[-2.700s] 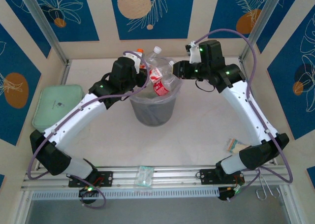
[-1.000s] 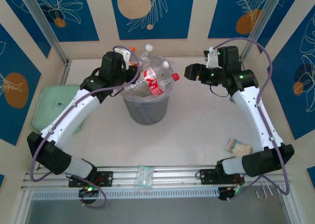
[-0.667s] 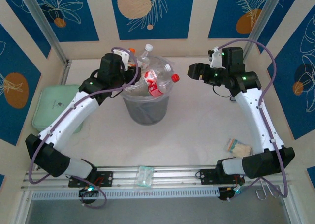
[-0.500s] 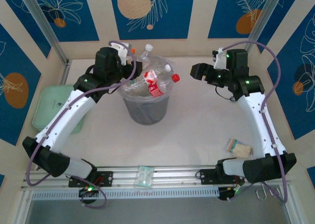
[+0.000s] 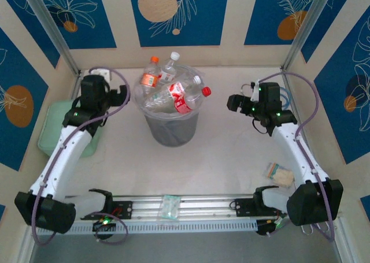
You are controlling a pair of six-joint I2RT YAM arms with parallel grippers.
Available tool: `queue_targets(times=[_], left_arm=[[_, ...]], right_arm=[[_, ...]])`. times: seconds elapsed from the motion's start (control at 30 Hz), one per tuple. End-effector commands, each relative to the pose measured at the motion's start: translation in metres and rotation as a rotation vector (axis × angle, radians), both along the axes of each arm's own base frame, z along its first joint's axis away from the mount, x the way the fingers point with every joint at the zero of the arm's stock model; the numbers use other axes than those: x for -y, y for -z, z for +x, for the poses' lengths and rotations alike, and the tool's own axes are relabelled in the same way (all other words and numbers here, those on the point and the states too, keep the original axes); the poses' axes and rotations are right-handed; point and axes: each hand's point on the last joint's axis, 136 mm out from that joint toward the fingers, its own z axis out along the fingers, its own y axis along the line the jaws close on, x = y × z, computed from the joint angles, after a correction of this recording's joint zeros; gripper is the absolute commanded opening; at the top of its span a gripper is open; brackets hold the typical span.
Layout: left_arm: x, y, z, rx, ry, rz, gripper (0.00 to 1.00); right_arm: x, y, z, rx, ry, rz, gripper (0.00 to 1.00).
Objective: Put the plastic bottles in the bin
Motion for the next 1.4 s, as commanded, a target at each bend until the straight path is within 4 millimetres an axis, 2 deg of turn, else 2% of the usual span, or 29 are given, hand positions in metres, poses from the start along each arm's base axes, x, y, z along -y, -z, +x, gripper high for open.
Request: queue_targets(times=[0.0, 0.13, 0.23, 0.43, 0.63, 0.7, 0.8, 0.87, 0.97, 1.03, 1.13, 1.2, 1.27, 1.3, 1.37], left_arm=[[-0.027, 0.032, -0.007, 0.017, -0.119, 0.001, 1.00], [-0.044, 0.086, -0.011, 0.050, -0.189, 0.043, 1.00], [-0.047, 0.117, -0.007, 0.055, -0.201, 0.064, 1.00], [-0.041, 0.159, 0.013, 0.055, -0.152, 0.119, 1.00], [-0.036, 0.191, 0.028, 0.044, -0.102, 0.171, 1.00], [-0.034, 0.194, 0.029, 0.044, -0.088, 0.175, 1.00], [-0.031, 0.188, 0.031, 0.101, -0.060, 0.188, 1.00], [-0.030, 0.198, 0.032, 0.129, -0.036, 0.171, 1.00], [-0.032, 0.202, 0.031, 0.126, -0.023, 0.135, 1.00], [-0.029, 0.201, 0.032, 0.148, -0.006, 0.128, 0.99], [-0.027, 0.210, 0.030, 0.165, 0.022, 0.120, 1.00], [-0.026, 0.209, 0.030, 0.157, 0.023, 0.114, 1.00], [-0.027, 0.207, 0.031, 0.171, 0.022, 0.118, 1.00], [-0.027, 0.209, 0.030, 0.159, 0.022, 0.113, 1.00], [-0.026, 0.208, 0.031, 0.169, 0.023, 0.115, 1.00]], right_arm=[[0.029, -0.011, 0.017, 0.151, 0.112, -0.110, 0.99], [0.037, 0.028, 0.020, 0.156, 0.100, -0.197, 0.99], [0.042, 0.054, 0.025, 0.137, 0.111, -0.222, 0.99], [0.043, 0.096, 0.034, 0.109, 0.119, -0.213, 0.99], [0.042, 0.123, 0.040, 0.113, 0.090, -0.235, 0.99], [0.038, 0.127, 0.041, 0.106, 0.064, -0.230, 0.99], [0.034, 0.123, 0.045, 0.146, 0.038, -0.235, 0.99], [0.035, 0.117, 0.048, 0.199, 0.039, -0.237, 0.99], [0.040, 0.115, 0.052, 0.224, 0.047, -0.262, 0.99], [0.041, 0.111, 0.054, 0.301, 0.033, -0.277, 0.99], [0.044, 0.118, 0.047, 0.318, 0.038, -0.234, 0.99], [0.040, 0.118, 0.044, 0.425, 0.022, -0.225, 0.99], [0.039, 0.125, 0.041, 0.348, 0.014, -0.237, 0.99], [0.040, 0.122, 0.045, 0.391, 0.022, -0.227, 0.99], [0.047, 0.125, 0.042, 0.347, 0.045, -0.220, 0.99]])
